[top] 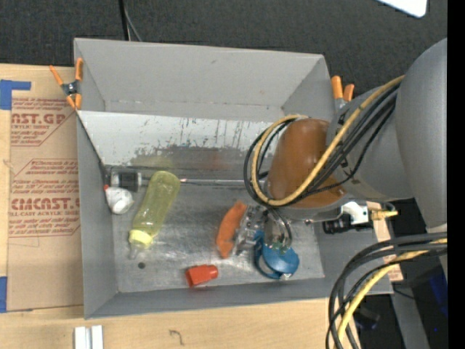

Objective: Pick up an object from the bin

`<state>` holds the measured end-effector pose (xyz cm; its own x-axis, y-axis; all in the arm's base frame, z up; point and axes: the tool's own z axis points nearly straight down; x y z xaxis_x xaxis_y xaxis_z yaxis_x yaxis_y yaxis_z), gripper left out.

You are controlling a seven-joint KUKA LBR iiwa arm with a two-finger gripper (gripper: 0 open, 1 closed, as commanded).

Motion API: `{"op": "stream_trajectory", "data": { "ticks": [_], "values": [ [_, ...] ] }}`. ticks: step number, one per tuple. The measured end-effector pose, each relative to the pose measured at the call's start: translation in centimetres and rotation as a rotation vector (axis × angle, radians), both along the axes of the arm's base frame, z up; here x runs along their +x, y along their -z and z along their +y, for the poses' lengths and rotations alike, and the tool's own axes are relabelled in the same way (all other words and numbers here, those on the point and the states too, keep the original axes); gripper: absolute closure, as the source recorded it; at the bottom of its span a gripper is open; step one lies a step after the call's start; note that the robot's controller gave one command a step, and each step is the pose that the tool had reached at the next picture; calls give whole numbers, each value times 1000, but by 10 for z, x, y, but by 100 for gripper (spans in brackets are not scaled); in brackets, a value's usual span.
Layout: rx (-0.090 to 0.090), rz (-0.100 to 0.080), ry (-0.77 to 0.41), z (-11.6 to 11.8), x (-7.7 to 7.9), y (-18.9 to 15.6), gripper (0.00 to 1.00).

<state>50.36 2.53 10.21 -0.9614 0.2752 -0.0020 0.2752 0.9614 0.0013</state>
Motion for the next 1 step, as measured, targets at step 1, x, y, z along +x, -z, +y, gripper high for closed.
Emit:
{"op": "stream_trajectory", "data": {
  "ticks": [1],
  "values": [
    [0,3,4,3,-1,-3,0]
  ]
}}
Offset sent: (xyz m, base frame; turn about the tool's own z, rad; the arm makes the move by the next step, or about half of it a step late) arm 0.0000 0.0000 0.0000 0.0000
